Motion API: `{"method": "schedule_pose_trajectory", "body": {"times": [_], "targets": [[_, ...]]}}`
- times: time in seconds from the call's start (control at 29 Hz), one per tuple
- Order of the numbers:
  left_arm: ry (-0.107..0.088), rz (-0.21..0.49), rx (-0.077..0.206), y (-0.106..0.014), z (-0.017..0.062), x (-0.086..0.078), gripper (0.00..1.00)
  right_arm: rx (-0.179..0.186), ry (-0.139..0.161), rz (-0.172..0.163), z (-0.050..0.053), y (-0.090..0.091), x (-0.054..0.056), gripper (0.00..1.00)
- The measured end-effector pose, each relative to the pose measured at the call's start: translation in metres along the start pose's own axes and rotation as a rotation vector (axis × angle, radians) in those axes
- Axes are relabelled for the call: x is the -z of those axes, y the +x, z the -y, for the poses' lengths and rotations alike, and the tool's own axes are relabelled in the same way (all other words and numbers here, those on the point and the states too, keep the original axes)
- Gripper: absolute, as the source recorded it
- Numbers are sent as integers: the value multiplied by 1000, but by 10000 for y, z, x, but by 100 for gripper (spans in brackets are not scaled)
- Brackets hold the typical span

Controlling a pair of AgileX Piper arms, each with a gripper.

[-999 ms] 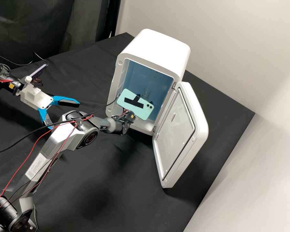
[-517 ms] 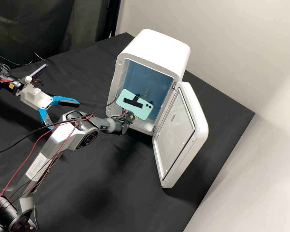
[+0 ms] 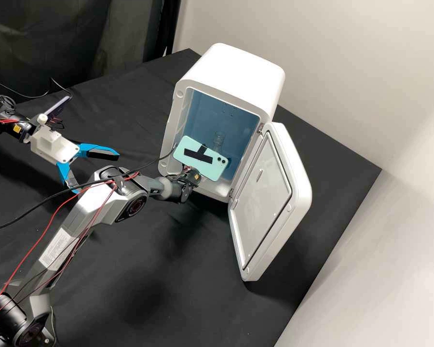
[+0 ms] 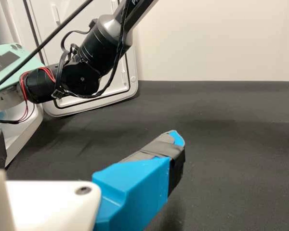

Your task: Place the flask in the incubator

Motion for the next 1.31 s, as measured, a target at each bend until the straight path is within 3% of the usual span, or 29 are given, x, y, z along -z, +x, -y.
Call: {"method": "schedule_pose_trajectory", "body": {"times": [0.24,0.65,0.79,0.96,1.17,1.31], "targets": [[0,0,0,0,0,0,100,25,3,27,59,-17,-52,100],[0,0,0,0,0,0,100,42,16,45,116,-66,-121,100],[0,0,0,0,0,0,100,34,41,47,76,-112,-129,100],[0,0,0,0,0,0,100,5,55,14,-20,-142,-56,100],[2,0,0,0,0,0,100,7,57,12,-3,-153,-66,100],[16,2,-10,-11,-30,-6,100,17,59,21,32,-169,-91,100]]}}
